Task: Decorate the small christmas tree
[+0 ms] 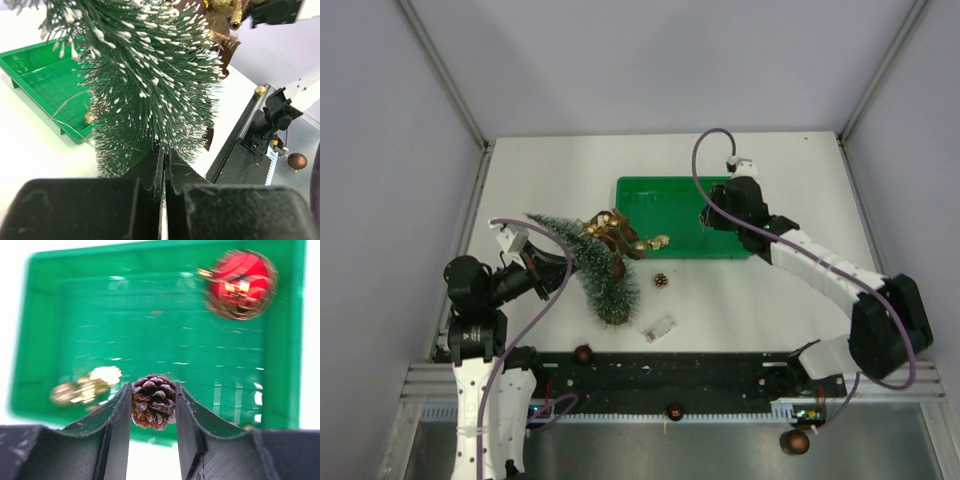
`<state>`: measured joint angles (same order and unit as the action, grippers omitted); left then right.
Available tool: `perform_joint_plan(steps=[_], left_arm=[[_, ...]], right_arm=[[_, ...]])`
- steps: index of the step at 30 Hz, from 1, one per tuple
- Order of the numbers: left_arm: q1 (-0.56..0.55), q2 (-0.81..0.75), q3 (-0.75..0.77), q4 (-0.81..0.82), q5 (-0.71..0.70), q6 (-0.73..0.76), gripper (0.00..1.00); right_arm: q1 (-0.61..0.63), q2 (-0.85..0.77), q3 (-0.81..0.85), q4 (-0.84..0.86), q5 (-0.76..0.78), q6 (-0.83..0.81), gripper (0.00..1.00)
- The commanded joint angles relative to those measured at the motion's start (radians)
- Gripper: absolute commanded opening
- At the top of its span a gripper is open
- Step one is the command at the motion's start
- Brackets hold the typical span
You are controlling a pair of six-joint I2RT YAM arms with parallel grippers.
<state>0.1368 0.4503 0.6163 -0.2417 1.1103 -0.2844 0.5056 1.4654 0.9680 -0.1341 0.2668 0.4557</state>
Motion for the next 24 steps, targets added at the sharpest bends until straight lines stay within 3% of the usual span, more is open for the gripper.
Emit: perform_joint_plan(steps=[1, 6, 11, 17, 24], left_arm=[[0.000, -0.024, -0.018, -0.018, 0.002, 0.002, 0.00], [0.001, -0.042, -0.033, 0.001, 0.000, -0.019, 0.00], [0.003, -0.055, -0.044, 0.013, 0.005, -0.038, 0.00], [0.001, -0.044, -0.033, 0.022, 0.009, -0.058, 0.00], [0.001, -0.036, -0.027, 0.044, 0.011, -0.101, 0.00]], right_arm=[[0.054, -0.221, -0.031, -0.007, -0.260, 0.038, 0.33], [0.077, -0.385, -0.158, 0.088, -0.604, 0.178, 0.34], [0.102, -0.578, -0.342, 0.246, -0.682, 0.388, 0.35], [0.198, -0.685, -0.425, 0.390, -0.624, 0.534, 0.36], [0.375, -0.593, -0.367, 0.470, -0.467, 0.502, 0.36]])
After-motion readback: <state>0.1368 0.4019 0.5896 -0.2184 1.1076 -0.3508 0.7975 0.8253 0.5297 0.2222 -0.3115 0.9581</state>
